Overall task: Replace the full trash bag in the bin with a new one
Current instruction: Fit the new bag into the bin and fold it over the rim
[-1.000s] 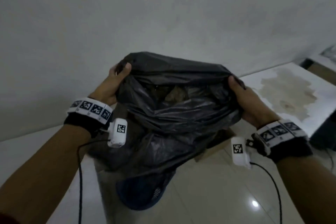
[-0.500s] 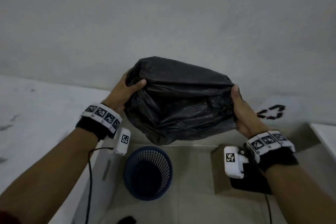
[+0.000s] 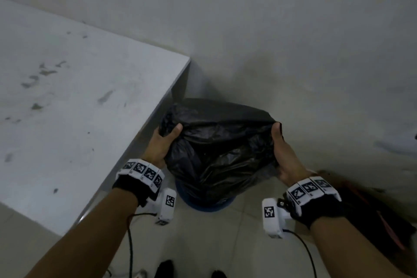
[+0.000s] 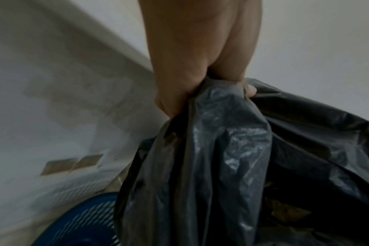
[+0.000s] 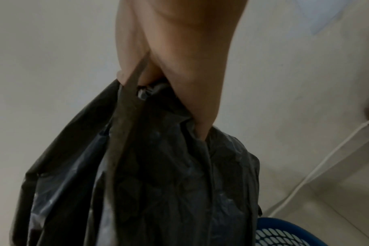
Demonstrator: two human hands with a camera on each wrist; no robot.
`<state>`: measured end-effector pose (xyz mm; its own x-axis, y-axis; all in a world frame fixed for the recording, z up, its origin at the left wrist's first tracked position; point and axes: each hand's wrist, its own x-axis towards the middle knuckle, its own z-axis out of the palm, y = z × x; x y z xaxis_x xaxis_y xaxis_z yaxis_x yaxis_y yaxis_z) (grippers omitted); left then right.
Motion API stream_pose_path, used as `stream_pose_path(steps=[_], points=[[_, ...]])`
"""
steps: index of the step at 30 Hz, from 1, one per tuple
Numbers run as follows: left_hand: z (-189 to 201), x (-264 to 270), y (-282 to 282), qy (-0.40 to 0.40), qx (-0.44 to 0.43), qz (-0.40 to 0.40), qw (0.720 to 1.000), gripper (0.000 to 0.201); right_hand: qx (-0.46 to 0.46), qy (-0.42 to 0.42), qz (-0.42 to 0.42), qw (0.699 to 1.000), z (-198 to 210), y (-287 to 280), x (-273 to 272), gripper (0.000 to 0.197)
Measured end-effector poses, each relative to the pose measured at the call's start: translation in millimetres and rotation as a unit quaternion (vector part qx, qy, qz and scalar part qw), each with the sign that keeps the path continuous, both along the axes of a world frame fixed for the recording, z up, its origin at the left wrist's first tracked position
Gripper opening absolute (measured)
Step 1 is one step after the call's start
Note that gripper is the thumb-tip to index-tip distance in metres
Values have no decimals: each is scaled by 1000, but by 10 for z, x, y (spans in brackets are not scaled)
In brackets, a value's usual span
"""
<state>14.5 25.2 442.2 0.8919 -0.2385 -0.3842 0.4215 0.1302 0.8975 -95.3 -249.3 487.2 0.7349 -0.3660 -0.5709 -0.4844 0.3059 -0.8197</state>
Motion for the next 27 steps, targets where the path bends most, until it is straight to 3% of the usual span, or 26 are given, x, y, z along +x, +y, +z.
stream_pose_path(steps=[2, 8, 10, 12, 14, 16, 18, 19, 22, 27], points=[[-513, -67, 9, 55, -14, 3, 998, 43, -20, 11, 8, 1000, -447, 62, 8, 94], [-2301, -81, -61, 115, -8, -40, 993, 81, -73, 36, 34, 996, -1929, 96, -8, 57], [-2810, -26, -102, 105, 21, -38, 993, 101, -102, 39, 39, 993, -2415, 103, 3, 53], [-3133, 21, -171, 55, 110, -5, 992, 99, -123, 38, 40, 991, -2853, 112, 24, 52], [-3339, 87, -236, -38, 175, 21, 984, 70, -160, 26, 32, 986, -3219, 110, 44, 49], [-3431, 150, -262, -148, 191, 24, 970, 48, -219, 9, 28, 975, -3512, 111, 75, 63], [-3464, 205, -241, -245, 197, 3, 949, 30, -282, -23, 25, 959, -3734, 118, 100, 78], [-3480, 229, -229, -278, 200, -31, 939, 25, -302, -39, 30, 952, -3805, 125, 99, 76], [-3474, 248, -241, -300, 218, -166, 914, 42, -305, -47, 41, 950, -3943, 150, 82, 46], [-3444, 54, -370, -225, 214, -349, 884, 62, -297, -62, 28, 952, -3961, 279, -29, 37]])
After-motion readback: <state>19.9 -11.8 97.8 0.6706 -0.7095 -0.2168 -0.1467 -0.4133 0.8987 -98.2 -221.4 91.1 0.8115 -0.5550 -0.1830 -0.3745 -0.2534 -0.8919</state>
